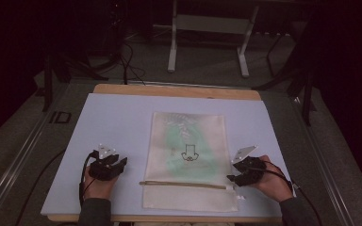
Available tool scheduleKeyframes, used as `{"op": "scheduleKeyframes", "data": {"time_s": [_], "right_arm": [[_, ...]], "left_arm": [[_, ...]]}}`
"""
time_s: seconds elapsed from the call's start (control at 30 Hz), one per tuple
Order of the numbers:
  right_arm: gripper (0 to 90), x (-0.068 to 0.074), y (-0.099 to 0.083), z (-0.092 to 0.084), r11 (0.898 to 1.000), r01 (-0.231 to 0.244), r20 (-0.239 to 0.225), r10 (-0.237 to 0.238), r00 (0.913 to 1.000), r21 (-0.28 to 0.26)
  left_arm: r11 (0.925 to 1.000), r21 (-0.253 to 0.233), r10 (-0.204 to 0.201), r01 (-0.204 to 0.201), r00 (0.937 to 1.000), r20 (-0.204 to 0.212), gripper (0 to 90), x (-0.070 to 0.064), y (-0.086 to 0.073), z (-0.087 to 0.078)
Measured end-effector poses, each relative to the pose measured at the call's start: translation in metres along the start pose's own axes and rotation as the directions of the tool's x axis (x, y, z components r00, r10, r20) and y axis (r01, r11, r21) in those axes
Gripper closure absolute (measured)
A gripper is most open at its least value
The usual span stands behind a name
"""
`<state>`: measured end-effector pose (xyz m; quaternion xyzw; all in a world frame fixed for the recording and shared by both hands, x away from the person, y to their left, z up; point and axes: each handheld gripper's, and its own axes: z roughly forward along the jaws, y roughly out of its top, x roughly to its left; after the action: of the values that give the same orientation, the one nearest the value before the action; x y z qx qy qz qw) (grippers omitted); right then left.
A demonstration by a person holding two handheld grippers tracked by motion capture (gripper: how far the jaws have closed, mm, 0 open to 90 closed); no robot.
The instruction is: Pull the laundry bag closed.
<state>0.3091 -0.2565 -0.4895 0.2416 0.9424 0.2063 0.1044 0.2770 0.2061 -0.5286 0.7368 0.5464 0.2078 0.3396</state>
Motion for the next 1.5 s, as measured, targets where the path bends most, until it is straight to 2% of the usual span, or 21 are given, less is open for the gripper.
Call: {"op": "scheduleKeyframes", "data": {"time_s": [0.27,0.57,1.2,1.5], "right_arm": [[45.9,0.004,0.009,0.001,0.999,0.04,-0.019,-0.04,0.999,0.009],[46.5,0.01,0.014,0.006,0.998,0.061,-0.035,-0.061,0.9975,0.012],[47.4,0.023,0.035,0.009,0.994,0.113,-0.055,-0.113,0.9921,-0.012],[52.0,0.031,0.046,0.013,0.99,0.141,-0.067,-0.142,0.9876,-0.02]], "left_arm": [[1.0,0.004,0.004,-0.004,1.0,-0.001,59.9,0.0,0.0,0.0],[0.9999,-0.007,0.007,-0.007,1.0,0.0,59.6,0.0,-0.001,-0.002],[0.9999,-0.004,0.014,-0.014,0.9999,0.007,59.3,-0.001,-0.001,-0.001],[0.9998,0.004,0.018,-0.018,0.9998,0.007,58.2,-0.001,-0.001,0.0]]}}
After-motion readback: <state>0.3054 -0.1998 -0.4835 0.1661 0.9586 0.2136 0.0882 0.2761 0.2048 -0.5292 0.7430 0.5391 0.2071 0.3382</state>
